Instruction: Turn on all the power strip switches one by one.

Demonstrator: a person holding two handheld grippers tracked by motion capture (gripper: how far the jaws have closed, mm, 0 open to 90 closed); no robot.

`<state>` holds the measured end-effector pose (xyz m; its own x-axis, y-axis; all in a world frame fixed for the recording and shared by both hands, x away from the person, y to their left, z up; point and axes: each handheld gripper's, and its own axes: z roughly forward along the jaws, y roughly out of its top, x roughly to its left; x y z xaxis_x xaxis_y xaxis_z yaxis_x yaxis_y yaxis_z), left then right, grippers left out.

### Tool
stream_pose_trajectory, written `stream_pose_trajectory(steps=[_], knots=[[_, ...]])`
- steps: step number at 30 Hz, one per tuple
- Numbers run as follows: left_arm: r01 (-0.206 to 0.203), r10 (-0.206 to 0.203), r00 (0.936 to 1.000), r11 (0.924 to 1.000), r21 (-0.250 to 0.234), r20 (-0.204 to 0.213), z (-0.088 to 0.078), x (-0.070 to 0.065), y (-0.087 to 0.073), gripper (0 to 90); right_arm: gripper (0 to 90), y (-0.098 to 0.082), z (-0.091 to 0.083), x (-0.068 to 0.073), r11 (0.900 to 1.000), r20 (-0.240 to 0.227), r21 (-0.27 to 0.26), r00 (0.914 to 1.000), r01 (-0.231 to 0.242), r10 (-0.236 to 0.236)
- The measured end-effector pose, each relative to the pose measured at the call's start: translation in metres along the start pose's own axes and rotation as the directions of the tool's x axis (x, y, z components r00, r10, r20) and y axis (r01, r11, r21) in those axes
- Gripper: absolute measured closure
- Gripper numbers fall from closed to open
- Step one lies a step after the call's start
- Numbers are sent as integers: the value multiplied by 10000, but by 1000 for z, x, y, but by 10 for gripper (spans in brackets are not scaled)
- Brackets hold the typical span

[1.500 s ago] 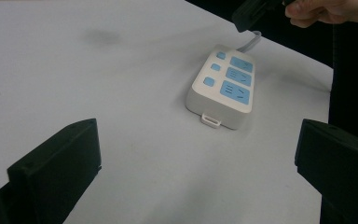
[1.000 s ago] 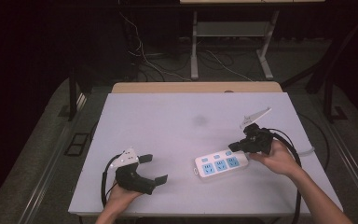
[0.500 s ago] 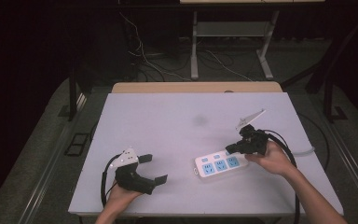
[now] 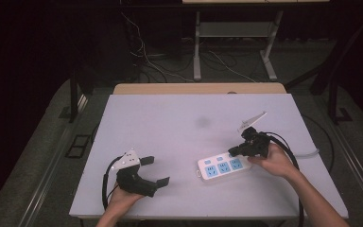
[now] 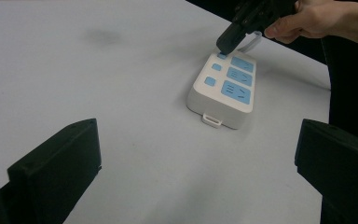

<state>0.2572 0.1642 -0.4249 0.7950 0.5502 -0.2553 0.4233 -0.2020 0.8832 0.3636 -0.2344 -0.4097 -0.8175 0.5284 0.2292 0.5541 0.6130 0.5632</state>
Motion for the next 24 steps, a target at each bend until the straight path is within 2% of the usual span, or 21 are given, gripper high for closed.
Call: stream_pose_trajectory(steps=[19,24], knots=[[-47,47,10000,10000,46,-5,1,-1,0,0,900,-1,1,-1,10000,-43,-2,10000,40,-40],[-28,28,10000,10000,64,19,1,-1,0,0,900,-2,2,-4,9999,-257,-9,9996,-109,109]])
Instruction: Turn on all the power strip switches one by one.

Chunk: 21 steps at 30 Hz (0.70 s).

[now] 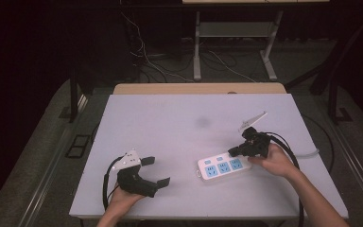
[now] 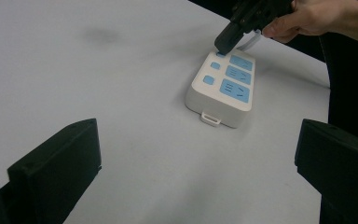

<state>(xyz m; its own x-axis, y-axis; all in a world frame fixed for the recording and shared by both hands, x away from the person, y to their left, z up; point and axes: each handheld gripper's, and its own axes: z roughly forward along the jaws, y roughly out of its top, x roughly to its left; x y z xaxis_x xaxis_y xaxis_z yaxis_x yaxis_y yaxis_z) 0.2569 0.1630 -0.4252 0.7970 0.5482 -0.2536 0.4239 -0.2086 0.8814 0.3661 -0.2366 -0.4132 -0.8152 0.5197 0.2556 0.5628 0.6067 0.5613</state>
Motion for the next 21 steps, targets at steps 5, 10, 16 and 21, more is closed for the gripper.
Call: stream_pose_trajectory(steps=[5,10,16,21], knots=[[-5,5,10000,10000,-6,-7,0,0,0,0,900,0,0,-1,10000,-71,2,10000,-16,16],[-4,4,10000,10000,-9,-9,0,0,0,0,900,0,1,-4,10000,-229,-7,9997,-58,58],[-32,32,10000,10000,-27,6,0,-1,0,0,900,2,1,-2,9998,-123,184,9998,125,-123],[-37,37,10000,10000,-25,9,0,-1,0,0,900,3,2,1,9988,133,344,9993,352,-357]])
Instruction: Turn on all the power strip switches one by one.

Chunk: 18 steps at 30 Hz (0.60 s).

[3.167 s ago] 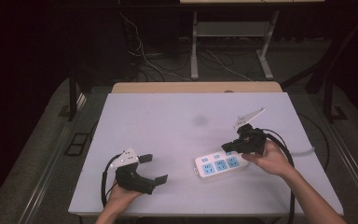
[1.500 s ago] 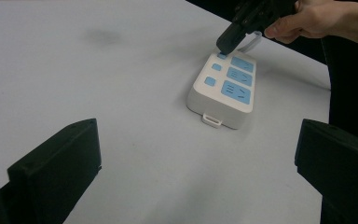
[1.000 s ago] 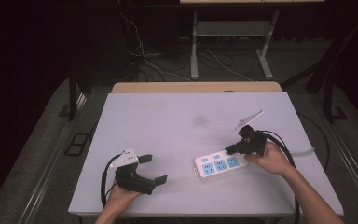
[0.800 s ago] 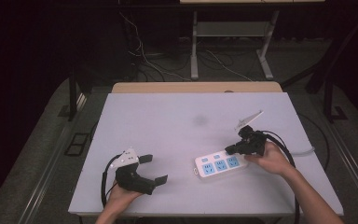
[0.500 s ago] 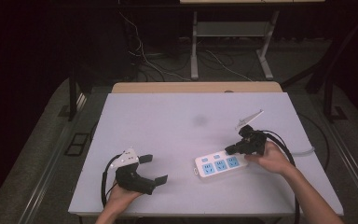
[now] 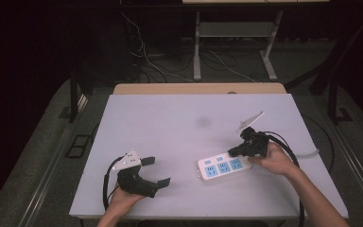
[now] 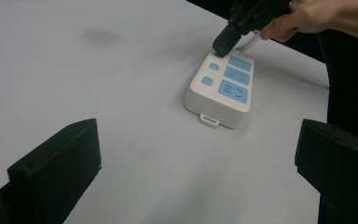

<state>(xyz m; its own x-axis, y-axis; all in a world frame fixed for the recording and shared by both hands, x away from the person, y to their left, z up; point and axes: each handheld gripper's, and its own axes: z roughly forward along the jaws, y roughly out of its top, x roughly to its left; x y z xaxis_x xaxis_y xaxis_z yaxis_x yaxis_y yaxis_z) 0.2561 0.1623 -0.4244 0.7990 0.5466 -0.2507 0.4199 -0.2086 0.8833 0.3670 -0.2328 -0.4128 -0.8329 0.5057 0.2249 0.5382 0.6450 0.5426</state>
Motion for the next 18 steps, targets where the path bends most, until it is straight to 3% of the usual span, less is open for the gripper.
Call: stream_pose_trajectory(steps=[12,18], knots=[[20,-20,10000,10000,62,-9,1,1,0,0,900,-2,0,0,9999,0,-161,10000,-8,8],[74,-74,10000,10000,4,-55,-1,3,-1,0,900,-1,-1,-1,9995,-165,-194,9996,-242,239]])
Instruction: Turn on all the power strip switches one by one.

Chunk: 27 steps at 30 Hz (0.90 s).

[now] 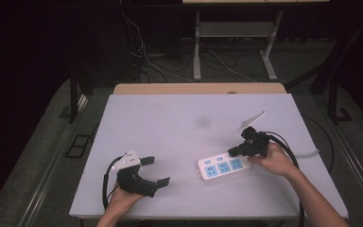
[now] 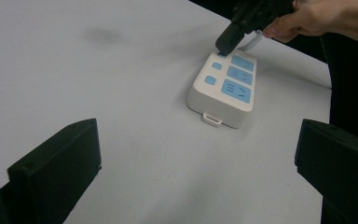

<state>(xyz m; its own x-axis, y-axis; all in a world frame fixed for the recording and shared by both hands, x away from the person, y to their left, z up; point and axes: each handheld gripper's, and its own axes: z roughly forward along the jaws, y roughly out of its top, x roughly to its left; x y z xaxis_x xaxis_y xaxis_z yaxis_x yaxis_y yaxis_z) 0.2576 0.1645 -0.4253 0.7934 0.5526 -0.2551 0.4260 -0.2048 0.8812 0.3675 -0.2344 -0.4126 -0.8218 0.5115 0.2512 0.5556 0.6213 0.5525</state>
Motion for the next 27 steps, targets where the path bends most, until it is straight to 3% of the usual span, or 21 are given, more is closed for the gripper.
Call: stream_pose_trajectory(steps=[7,19,23,27], knots=[[-4,4,10000,10000,4,12,0,0,0,0,899,1,-1,1,10000,104,-60,9999,27,-27],[13,-13,10000,10000,14,39,1,-1,0,0,856,-3,-26,2,9948,540,-970,9979,-302,355],[29,-29,10000,10000,-16,35,1,-1,0,0,757,-7,-34,1,9896,744,-1348,9954,-502,607],[34,-34,10000,10000,-29,48,1,-1,0,0,580,-11,-45,2,9787,1069,-1913,9895,-751,968]])
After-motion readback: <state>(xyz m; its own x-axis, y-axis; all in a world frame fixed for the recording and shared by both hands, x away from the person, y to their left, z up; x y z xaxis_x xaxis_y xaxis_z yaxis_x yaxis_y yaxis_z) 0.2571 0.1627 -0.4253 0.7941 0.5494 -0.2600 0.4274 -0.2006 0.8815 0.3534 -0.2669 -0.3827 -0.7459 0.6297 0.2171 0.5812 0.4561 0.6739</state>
